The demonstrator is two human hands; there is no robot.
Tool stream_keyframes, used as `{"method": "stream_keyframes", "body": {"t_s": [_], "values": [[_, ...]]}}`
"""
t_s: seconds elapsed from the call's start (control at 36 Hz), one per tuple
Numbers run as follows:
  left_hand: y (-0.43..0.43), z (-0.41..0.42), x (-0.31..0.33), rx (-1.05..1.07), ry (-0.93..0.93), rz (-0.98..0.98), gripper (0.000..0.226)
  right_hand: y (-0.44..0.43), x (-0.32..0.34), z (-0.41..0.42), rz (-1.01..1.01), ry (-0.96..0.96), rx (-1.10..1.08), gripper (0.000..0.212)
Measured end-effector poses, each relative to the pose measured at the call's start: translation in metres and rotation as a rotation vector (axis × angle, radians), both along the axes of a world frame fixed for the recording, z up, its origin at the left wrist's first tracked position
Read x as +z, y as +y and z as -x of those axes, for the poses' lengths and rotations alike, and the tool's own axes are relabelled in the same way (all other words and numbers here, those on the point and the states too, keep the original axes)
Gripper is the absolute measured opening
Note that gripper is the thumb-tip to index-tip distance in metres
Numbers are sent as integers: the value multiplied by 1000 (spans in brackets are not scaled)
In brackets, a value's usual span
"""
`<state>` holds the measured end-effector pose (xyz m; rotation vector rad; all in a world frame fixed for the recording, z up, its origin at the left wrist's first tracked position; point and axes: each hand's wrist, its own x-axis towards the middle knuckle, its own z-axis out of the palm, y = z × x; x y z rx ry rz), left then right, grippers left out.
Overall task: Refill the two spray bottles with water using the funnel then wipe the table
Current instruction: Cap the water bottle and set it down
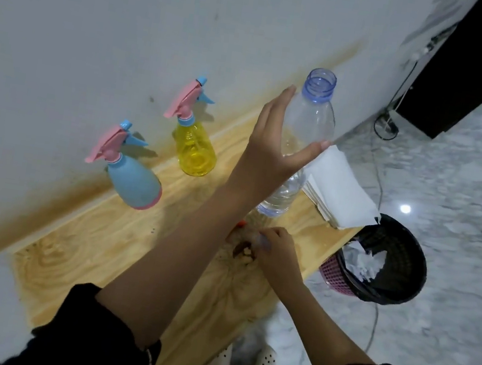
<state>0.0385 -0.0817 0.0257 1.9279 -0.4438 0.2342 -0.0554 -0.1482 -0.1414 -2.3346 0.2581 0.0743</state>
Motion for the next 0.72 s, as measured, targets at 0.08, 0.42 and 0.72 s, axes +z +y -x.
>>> {"method": "stream_keyframes", "body": {"t_s": [0.08,0.42,0.72], "values": [[1,4,3,-44,82,19,75,-14,28,-1,-72,-47,-135,26],[3,4,10,-95,191,-68,83,-65,214,-50,-341,-598,-284,27],[3,3,13,-99,213,-89,84,-59,274,-81,45,-452,222,30]]}}
